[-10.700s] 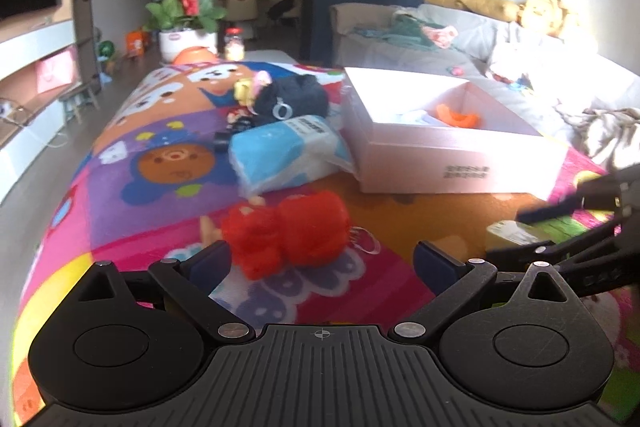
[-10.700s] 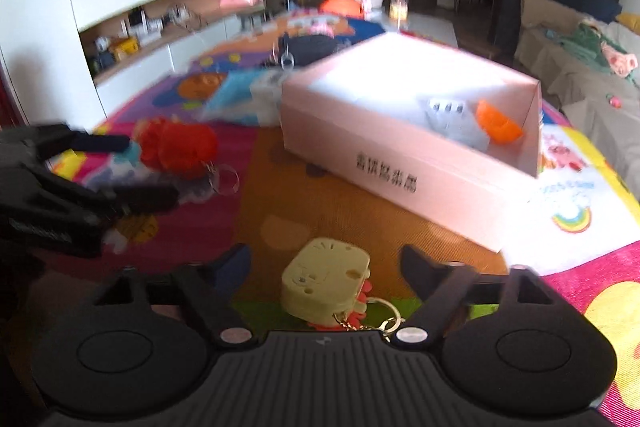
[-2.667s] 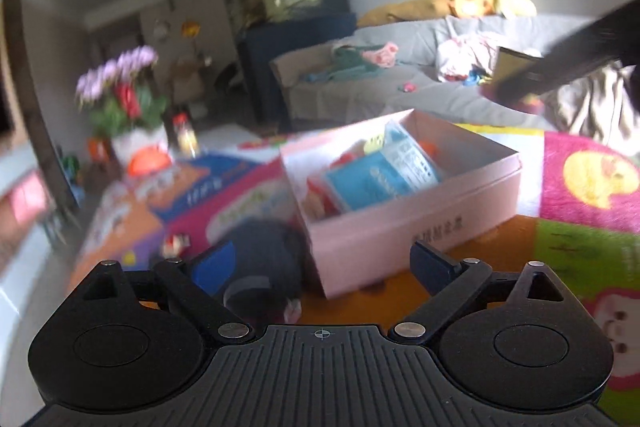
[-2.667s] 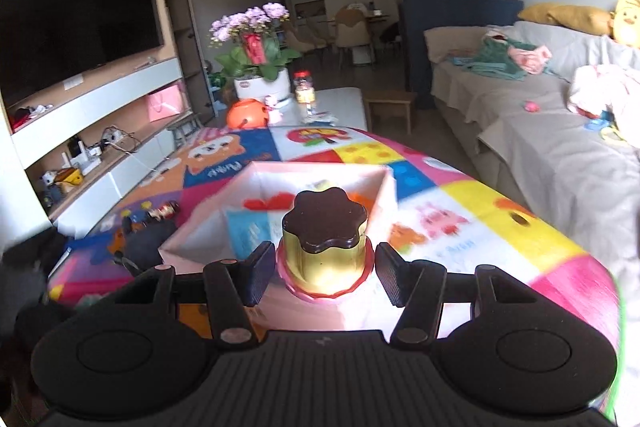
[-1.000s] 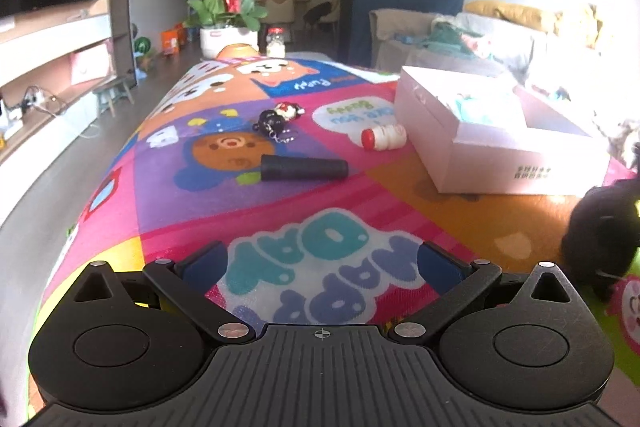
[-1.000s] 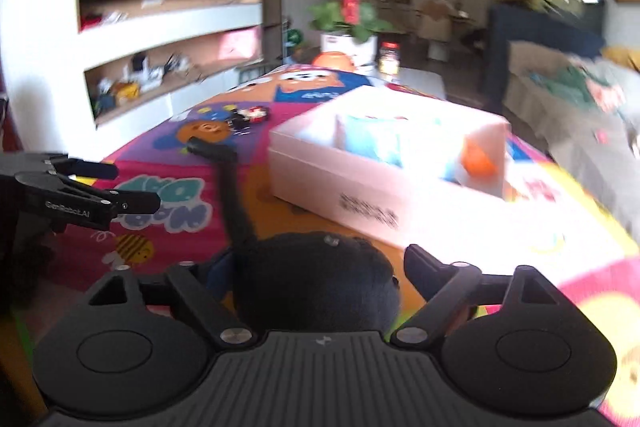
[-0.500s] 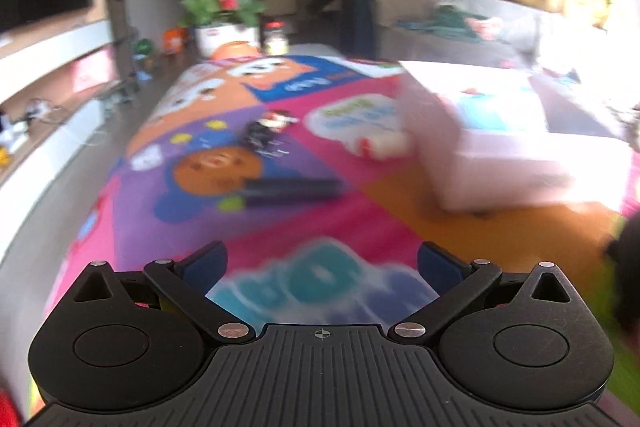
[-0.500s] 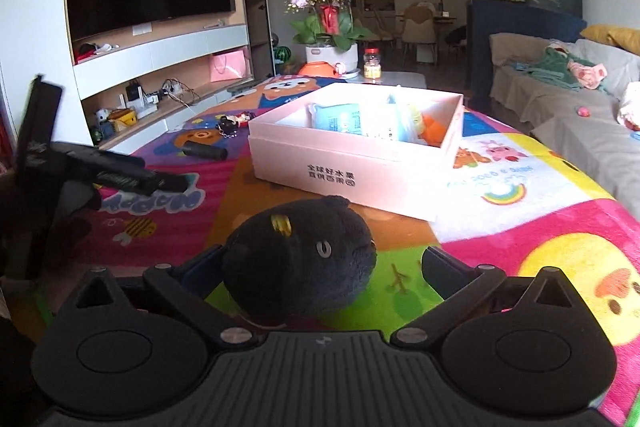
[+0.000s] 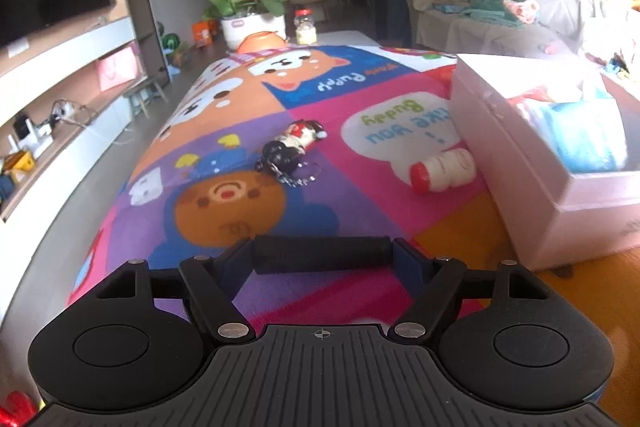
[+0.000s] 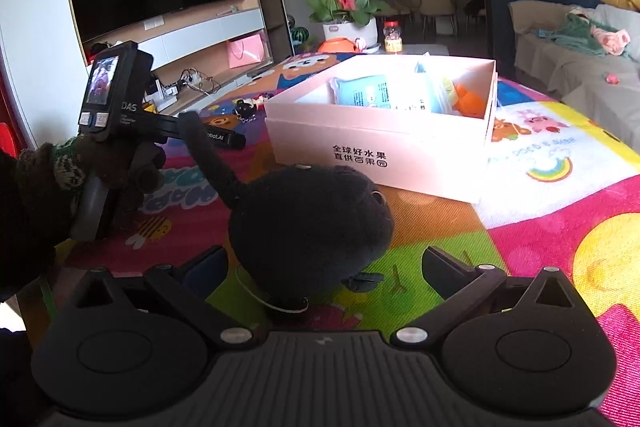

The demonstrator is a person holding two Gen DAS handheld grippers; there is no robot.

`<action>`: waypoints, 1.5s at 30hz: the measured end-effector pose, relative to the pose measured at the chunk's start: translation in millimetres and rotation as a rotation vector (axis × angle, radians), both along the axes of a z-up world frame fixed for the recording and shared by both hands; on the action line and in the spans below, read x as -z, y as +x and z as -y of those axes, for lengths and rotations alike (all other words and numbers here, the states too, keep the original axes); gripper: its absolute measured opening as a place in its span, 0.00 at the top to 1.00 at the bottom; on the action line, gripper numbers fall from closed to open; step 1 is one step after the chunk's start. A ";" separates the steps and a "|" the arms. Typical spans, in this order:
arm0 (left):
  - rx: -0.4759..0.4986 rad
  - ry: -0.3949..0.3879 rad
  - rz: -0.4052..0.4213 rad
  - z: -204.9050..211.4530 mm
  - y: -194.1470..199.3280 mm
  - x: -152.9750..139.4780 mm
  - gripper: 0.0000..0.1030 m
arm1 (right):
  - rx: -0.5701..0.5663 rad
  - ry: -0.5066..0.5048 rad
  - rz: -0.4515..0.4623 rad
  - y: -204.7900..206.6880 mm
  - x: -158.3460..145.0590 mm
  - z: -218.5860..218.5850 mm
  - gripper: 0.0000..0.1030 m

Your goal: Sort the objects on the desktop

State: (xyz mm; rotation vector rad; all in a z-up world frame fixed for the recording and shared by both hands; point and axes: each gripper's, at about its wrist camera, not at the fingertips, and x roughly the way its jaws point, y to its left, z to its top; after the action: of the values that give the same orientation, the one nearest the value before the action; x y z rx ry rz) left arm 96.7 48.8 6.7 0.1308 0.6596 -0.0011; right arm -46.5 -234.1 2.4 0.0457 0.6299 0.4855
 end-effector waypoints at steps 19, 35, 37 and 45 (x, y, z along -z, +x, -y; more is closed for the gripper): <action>0.313 -0.139 -0.023 48.7 -105.6 2.6 0.08 | 0.163 -0.255 0.096 -3.9 -8.1 -1.0 0.00; 0.312 -0.175 -0.021 45.8 -104.2 3.2 0.03 | 0.067 -0.190 -0.072 150.4 -98.7 -40.1 0.55; 0.312 -0.192 -0.027 42.9 -103.2 3.5 0.03 | 0.109 -0.204 -0.161 190.6 -82.0 -49.7 0.58; 0.296 -0.257 -0.052 34.7 -98.2 5.9 0.03 | 0.152 -0.182 -0.343 251.8 -33.6 -43.4 0.62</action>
State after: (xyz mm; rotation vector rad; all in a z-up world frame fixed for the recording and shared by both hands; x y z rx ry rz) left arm -1.5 14.0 0.8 -0.0207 0.6815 -0.3742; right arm 205.3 -190.7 36.0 0.0036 0.9967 0.2724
